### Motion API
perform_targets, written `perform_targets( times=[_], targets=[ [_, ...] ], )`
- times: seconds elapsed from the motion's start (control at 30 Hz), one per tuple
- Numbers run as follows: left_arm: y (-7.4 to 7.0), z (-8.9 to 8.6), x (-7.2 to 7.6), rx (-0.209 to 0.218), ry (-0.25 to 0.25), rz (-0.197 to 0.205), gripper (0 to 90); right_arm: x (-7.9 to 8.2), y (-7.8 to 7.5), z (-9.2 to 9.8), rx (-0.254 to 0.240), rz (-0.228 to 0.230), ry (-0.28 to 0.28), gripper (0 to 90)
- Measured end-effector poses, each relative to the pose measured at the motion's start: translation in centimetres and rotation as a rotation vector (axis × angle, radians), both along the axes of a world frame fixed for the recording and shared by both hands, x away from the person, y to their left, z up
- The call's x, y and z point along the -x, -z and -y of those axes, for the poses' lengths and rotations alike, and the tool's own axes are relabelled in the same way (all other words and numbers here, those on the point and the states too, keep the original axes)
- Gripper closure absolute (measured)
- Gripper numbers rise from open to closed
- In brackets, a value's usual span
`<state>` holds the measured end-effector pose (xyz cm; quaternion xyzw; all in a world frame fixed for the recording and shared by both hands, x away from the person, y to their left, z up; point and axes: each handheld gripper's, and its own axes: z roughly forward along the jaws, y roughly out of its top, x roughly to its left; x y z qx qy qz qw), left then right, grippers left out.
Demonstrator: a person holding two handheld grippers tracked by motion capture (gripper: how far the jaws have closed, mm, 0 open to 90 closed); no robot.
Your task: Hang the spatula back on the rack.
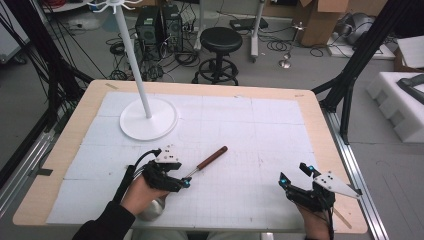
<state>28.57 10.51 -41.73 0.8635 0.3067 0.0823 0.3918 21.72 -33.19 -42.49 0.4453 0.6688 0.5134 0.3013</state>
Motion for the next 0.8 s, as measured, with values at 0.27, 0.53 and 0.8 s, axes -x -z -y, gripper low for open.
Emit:
perform_targets(
  times=[0.27,0.53,0.8],
  targets=[
    [0.8,0.9,-0.1,-0.100,-0.025,-0.041,47.8,0.0,0.0,-0.1,0.004,-0.003,-0.002,19.3],
    [1.0,1.7,0.1,-0.170,-0.049,-0.053,57.5,-0.1,0.1,-0.2,0.009,-0.008,-0.005,19.3],
    [0.9,2.0,0.3,-0.183,-0.061,-0.063,76.7,-0.1,0.1,-0.2,0.013,-0.008,-0.004,19.4]
  ],
)
